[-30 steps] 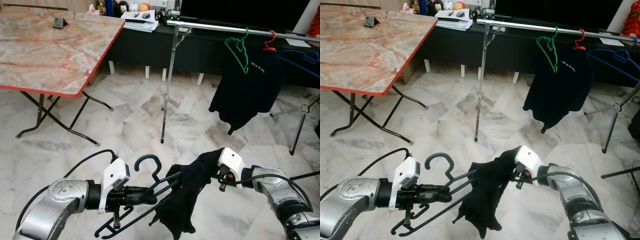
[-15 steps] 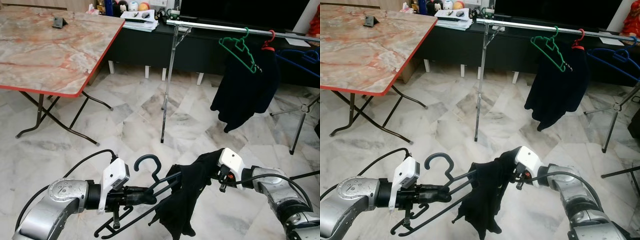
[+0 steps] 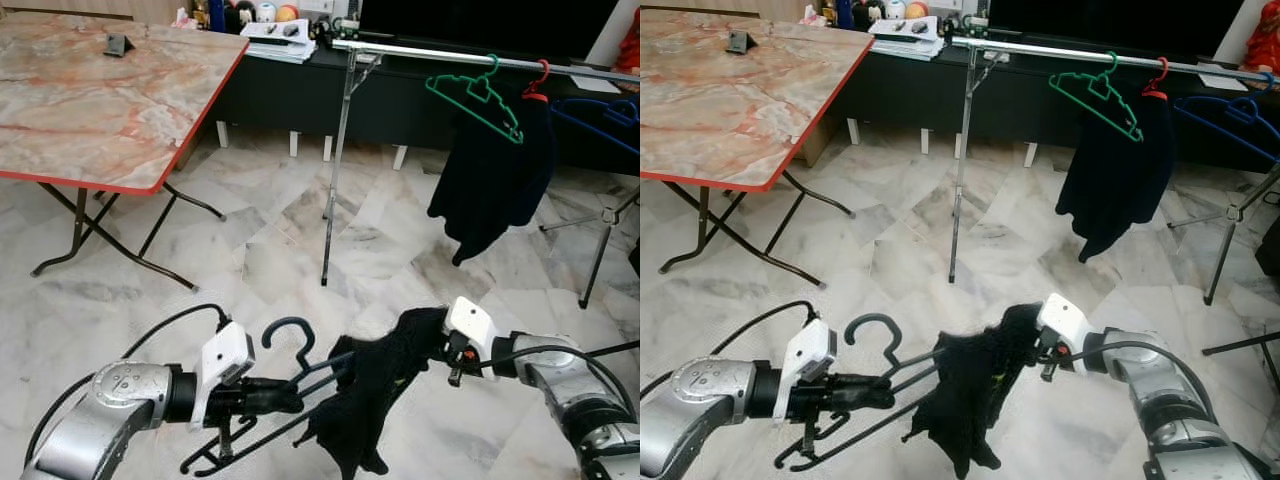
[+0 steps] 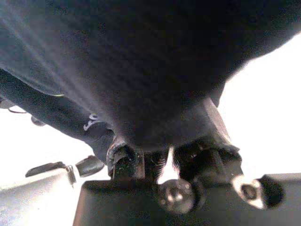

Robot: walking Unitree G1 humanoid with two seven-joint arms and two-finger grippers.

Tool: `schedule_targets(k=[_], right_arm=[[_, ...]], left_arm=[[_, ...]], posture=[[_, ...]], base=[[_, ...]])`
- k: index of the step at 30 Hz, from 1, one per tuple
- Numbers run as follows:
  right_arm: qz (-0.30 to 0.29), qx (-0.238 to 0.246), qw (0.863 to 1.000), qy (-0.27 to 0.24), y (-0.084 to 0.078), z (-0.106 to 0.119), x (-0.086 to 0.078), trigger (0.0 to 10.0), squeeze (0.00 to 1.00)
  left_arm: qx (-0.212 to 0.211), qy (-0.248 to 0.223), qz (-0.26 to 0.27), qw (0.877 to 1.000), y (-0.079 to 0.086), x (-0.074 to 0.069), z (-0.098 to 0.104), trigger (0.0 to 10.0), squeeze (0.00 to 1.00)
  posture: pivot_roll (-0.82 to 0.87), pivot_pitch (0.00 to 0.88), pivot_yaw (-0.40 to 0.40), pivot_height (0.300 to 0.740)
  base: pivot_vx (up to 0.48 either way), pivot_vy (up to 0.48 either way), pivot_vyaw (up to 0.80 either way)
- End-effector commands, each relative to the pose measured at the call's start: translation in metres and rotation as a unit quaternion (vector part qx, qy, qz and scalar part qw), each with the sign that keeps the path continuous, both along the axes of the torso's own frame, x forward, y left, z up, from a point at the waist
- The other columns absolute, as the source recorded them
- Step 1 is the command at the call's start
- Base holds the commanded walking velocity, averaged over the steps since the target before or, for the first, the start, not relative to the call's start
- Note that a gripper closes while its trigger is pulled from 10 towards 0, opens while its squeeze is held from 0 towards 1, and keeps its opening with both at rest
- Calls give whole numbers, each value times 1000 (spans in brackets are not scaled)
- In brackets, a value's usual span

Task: Hang hanger

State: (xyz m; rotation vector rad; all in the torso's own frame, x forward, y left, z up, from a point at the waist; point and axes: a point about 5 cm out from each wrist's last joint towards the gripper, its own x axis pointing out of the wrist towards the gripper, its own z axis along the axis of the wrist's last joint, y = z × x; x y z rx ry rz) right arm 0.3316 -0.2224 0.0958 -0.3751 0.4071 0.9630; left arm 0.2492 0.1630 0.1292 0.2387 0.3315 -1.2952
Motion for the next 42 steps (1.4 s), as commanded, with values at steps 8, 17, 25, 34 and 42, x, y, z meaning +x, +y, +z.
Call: schedule_targets(k=[8, 17, 25, 34, 42], right_arm=[[7, -28, 1000, -1, -13, 6, -2, 0, 0], [6, -43, 999, 3, -21, 7, -4, 0, 0], [-27, -47, 998, -15, -29, 12, -1, 0, 0], [-121, -8, 991, -63, -35, 17, 6, 0, 0], [-227, 40, 969, -94, -38, 10, 7, 0, 0]], left_arm=[[53, 20, 43, 997, 18, -3, -29, 0, 0], [90, 15, 100, 991, 31, 1, -50, 0, 0], [193, 2, 148, 970, 54, -6, -86, 0, 0], [249, -45, 314, 915, 82, 0, -115, 824, 0], [266, 25, 447, 854, 96, -35, -160, 10000, 0]], posture=[[75, 132, -95, 740], [70, 133, -97, 740], [69, 144, -99, 740], [68, 162, -100, 740], [57, 178, -89, 740]], base=[[0, 0, 0], [0, 0, 0], [0, 0, 0], [0, 0, 0], [0, 0, 0]])
